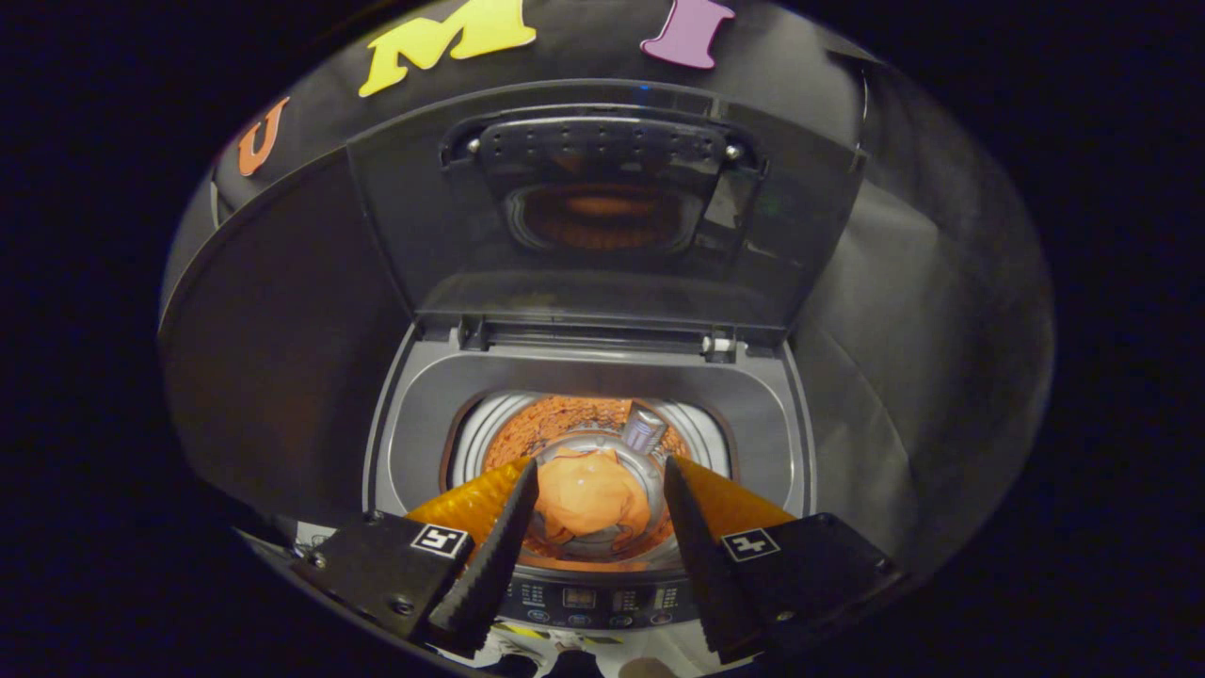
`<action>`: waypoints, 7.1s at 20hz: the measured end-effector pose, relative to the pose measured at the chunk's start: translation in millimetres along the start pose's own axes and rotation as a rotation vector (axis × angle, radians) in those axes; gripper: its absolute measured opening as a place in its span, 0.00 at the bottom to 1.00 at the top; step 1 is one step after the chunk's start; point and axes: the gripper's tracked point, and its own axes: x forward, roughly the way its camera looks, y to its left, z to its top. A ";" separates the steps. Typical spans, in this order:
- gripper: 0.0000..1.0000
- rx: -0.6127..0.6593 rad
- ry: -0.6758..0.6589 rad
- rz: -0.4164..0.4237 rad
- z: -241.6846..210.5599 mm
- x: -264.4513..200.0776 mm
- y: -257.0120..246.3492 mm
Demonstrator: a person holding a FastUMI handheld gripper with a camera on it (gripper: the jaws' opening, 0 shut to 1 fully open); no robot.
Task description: Put the clothes into the washing machine and then close the washing machine lid.
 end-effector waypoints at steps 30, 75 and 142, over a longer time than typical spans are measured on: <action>0.84 0.033 -0.477 0.042 236.0 -91.4 27.4; 0.94 0.027 -0.511 0.010 184.5 -48.1 23.9; 1.00 0.096 -0.688 -0.059 -217.8 -358.7 17.1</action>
